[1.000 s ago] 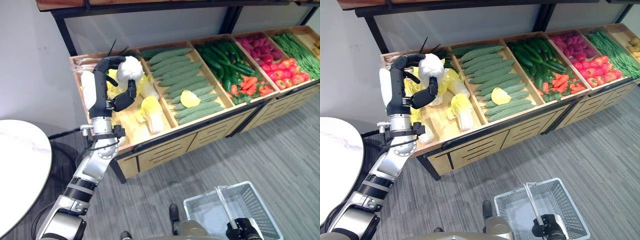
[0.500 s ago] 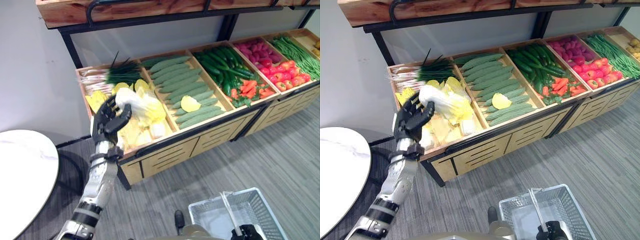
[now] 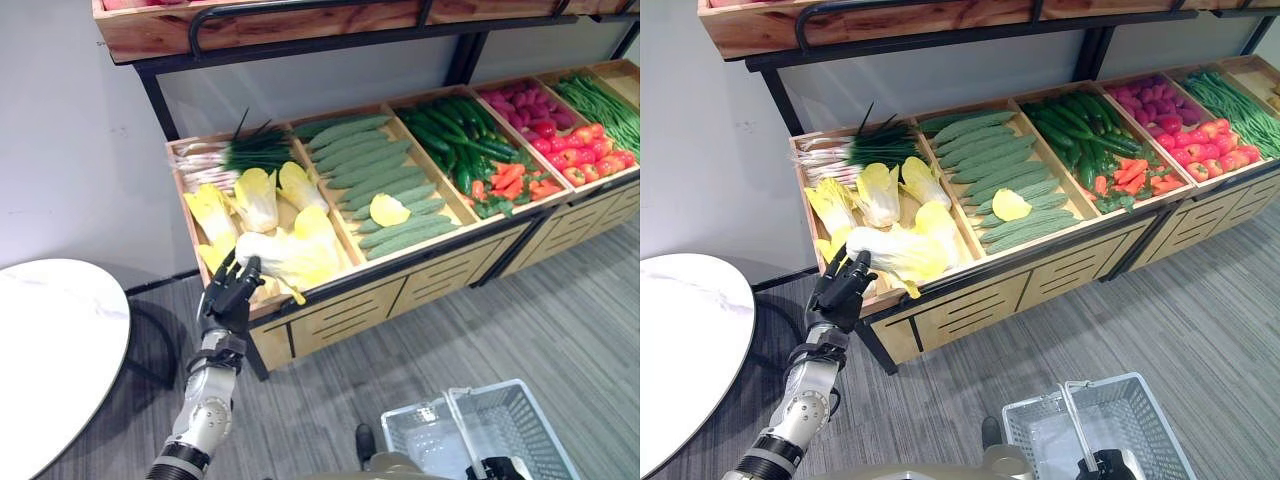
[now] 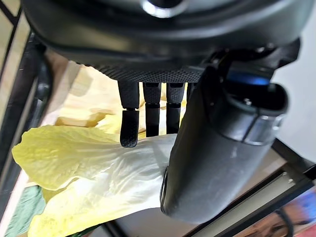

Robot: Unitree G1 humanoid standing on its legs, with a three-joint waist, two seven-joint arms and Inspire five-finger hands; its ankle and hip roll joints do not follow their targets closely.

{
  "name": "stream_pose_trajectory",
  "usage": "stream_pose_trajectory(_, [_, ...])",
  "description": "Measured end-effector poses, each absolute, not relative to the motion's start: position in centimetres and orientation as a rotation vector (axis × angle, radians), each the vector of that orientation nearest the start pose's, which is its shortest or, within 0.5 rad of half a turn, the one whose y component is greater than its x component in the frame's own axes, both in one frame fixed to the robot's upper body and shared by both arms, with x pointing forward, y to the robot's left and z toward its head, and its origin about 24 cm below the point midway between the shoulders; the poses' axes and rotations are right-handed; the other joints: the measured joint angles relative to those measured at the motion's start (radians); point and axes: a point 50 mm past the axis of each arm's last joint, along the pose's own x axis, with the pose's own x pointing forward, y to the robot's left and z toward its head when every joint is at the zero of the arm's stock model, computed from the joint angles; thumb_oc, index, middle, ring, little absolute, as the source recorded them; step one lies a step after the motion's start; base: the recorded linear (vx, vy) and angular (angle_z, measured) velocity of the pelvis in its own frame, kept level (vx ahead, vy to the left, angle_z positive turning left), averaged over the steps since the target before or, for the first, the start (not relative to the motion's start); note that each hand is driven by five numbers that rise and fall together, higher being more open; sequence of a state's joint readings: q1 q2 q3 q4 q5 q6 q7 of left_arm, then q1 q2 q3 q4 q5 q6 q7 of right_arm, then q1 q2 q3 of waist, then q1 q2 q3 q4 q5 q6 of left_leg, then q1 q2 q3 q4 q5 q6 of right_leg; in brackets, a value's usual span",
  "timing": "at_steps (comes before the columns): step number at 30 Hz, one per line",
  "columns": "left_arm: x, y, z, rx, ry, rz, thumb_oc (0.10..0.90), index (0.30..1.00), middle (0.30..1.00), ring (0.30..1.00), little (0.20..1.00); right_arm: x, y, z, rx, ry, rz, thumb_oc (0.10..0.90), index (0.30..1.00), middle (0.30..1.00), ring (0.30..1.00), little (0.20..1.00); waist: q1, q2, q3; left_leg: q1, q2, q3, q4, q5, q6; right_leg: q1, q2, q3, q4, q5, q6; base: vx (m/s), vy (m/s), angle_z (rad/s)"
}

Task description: Get the vegetables into the basket

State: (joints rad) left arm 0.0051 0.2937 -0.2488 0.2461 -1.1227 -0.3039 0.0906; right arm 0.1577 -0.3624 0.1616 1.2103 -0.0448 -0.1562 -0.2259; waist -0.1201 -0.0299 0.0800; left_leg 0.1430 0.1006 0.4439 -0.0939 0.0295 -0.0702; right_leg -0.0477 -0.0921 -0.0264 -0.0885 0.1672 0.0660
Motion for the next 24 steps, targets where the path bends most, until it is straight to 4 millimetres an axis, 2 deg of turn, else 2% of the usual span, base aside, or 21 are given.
stream_pose_trajectory(11, [23.8,18.6,-0.6,-0.759,0.131,0.131,0.400,0.300,0.300,0.300,0.300,3.6,-29.2,-14.7,-0.555,1.202,-0.255,0.400,0.300,0.300,0.300,0.300,0.000,-0.005,0.004,0.009,-0.007,0.019,0.005,-0.003,0.002,-0.002,-0.002,0.021,0.002,0.004,0.005,-0.02,0.035,-0.05])
stream_pose_trajectory(12, [23.8,18.5,-0.7,-0.757,0.135,0.124,0.400,0.300,0.300,0.300,0.300,3.4,-29.2,-14.7,-0.554,1.209,-0.258,0.400,0.300,0.300,0.300,0.300,-0.004,-0.016,0.010,0.007,-0.014,0.021,0.007,-0.003,0.002,-0.005,-0.003,0.024,0.004,0.005,0.008,-0.10,0.127,-0.07])
stream_pose_trajectory(15, [24.1,18.3,-0.3,-0.747,0.127,0.084,0.400,0.300,0.300,0.300,0.300,4.2,-29.6,-14.5,-0.547,1.185,-0.281,0.400,0.300,0.300,0.300,0.300,-0.005,-0.020,0.040,-0.014,-0.019,0.032,0.044,-0.022,0.014,-0.034,-0.016,0.047,0.034,0.003,0.015,-0.09,0.162,-0.18])
stream_pose_trajectory(16, [24.4,17.8,-0.2,-0.735,0.136,0.050,0.400,0.300,0.300,0.300,0.300,4.5,-29.8,-14.4,-0.543,1.174,-0.301,0.400,0.300,0.300,0.300,0.300,-0.014,-0.030,0.060,-0.023,-0.046,0.041,0.045,-0.030,0.039,-0.062,-0.030,0.068,0.056,0.007,0.026,-0.12,0.190,-0.19])
stream_pose_trajectory(19, [25.3,16.8,0.7,-0.725,0.123,-0.010,0.400,0.300,0.300,0.300,0.300,5.4,-29.9,-14.2,-0.544,1.145,-0.304,0.400,0.300,0.300,0.300,0.300,-0.037,-0.046,0.094,-0.026,-0.073,0.050,0.040,-0.039,0.054,-0.086,-0.056,0.092,0.082,0.008,0.054,-0.10,0.175,-0.18])
stream_pose_trajectory(21, [25.7,16.5,1.2,-0.727,0.101,-0.033,0.400,0.300,0.300,0.300,0.300,6.0,-29.4,-14.2,-0.531,1.112,-0.300,0.400,0.300,0.300,0.300,0.300,-0.058,-0.082,0.113,-0.025,-0.119,0.086,0.043,-0.051,0.071,-0.117,-0.074,0.150,0.078,0.031,0.083,-0.09,0.204,-0.63])
stream_pose_trajectory(22, [26.0,16.5,1.4,-0.724,0.092,-0.038,0.400,0.300,0.300,0.300,0.300,6.5,-29.0,-14.2,-0.518,1.085,-0.298,0.400,0.300,0.300,0.300,0.300,-0.075,-0.105,0.130,-0.028,-0.143,0.088,0.044,-0.068,0.091,-0.121,-0.094,0.180,0.050,0.026,0.096,-0.19,0.199,-1.22])
stream_pose_trajectory(23, [26.5,16.2,1.9,-0.719,0.078,-0.063,0.400,0.300,0.300,0.300,0.300,7.4,-28.7,-14.2,-0.505,1.073,-0.302,0.400,0.300,0.300,0.300,0.300,-0.099,-0.097,0.166,-0.039,-0.148,0.132,0.048,-0.080,0.123,-0.155,-0.113,0.127,0.052,-0.080,0.136,-0.32,0.272,-1.26])
stream_pose_trajectory(24, [26.6,16.2,2.0,-0.712,0.077,-0.067,0.400,0.300,0.300,0.300,0.300,7.6,-28.4,-14.3,-0.496,1.076,-0.300,0.400,0.300,0.300,0.300,0.300,-0.094,-0.092,0.177,-0.046,-0.139,0.175,0.051,-0.072,0.146,-0.178,-0.119,0.058,0.078,-0.085,0.130,-0.36,0.257,-1.55])
